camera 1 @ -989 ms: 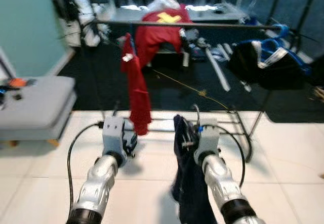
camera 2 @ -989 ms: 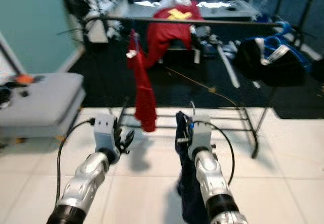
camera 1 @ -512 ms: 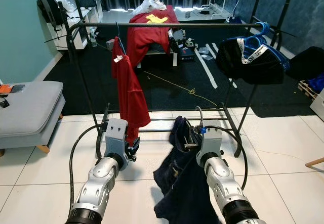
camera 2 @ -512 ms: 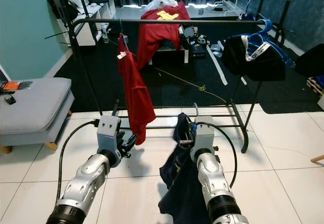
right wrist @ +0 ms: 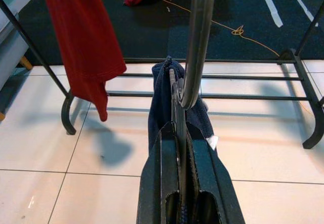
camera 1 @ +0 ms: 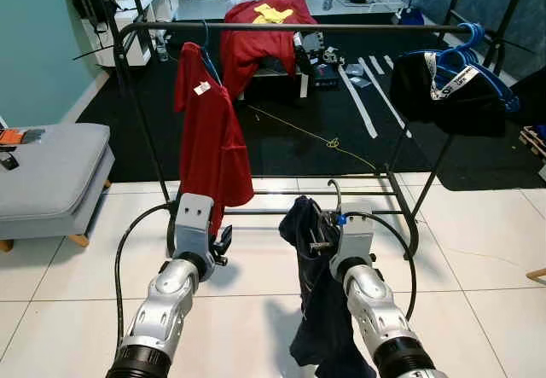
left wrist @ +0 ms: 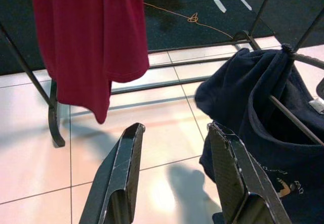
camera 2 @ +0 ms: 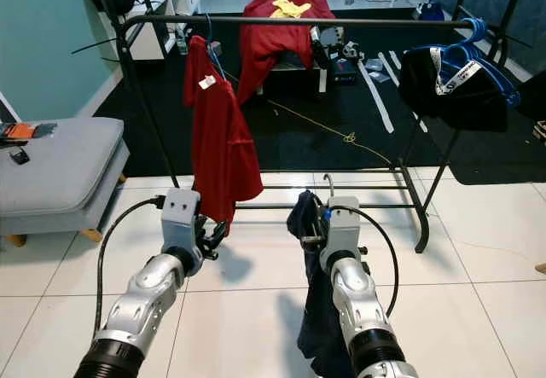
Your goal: Hang hanger
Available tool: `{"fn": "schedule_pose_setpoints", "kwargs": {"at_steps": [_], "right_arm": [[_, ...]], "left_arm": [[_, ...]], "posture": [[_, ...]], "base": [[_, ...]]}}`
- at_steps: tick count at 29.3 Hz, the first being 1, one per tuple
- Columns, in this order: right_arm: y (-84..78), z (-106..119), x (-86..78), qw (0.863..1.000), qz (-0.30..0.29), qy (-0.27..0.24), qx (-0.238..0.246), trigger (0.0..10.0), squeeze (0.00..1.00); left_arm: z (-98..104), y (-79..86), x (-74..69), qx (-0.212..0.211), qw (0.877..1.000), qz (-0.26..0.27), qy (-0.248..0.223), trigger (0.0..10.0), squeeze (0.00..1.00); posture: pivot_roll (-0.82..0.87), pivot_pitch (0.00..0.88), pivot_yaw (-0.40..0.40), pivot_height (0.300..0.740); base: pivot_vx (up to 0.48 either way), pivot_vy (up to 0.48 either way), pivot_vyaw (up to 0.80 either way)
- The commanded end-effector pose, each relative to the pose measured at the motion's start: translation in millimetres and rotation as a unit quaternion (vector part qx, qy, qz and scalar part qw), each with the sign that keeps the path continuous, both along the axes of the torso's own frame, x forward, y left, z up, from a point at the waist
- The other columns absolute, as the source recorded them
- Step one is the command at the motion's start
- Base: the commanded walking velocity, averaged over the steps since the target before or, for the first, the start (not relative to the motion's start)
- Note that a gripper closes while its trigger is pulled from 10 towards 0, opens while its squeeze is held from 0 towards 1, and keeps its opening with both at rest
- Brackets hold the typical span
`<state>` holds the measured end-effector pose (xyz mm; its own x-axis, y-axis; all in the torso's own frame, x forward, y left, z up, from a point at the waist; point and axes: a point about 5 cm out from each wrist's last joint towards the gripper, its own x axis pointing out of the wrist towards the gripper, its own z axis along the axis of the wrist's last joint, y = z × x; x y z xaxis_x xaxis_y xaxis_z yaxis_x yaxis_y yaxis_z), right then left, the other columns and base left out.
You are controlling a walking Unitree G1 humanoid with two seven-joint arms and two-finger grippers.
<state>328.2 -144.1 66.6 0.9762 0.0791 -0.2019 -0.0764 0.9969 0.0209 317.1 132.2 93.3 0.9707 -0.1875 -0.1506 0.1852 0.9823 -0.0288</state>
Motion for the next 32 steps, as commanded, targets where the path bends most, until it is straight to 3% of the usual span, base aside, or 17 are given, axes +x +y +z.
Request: {"fn": "schedule_pose_setpoints", "kwargs": {"at_steps": [1, 28, 32], "right_arm": [[-0.6, 4.2, 1.1, 1.000, -0.004, -0.008, 0.006, 10.0, 0.00], [1.6, 5.3, 2.9, 1.000, 0.000, -0.008, 0.004, 10.0, 0.00], [2.2, 4.7, 2.5, 1.000, 0.000, -0.008, 0.005, 10.0, 0.00]], "left_arm": [[-6.1, 5.3, -1.2, 0.006, 1.000, 0.008, 0.013, 10.0, 0.00], [-5.0, 4.6, -1.5, 0.001, 1.000, 0.005, 0.008, 10.0, 0.00], [-1.9, 1.9, -0.8, 0.026, 1.000, -0.006, 0.004, 10.0, 0.00]], "posture": [[0.03, 0.024, 0.023, 0.740], [0.03, 0.028, 0.023, 0.740], [0.04, 0.029, 0.023, 0.740]], "base": [[0.000, 0.000, 0.00], [0.000, 0.391, 0.00], [0.000, -0.288, 0.00]]}}
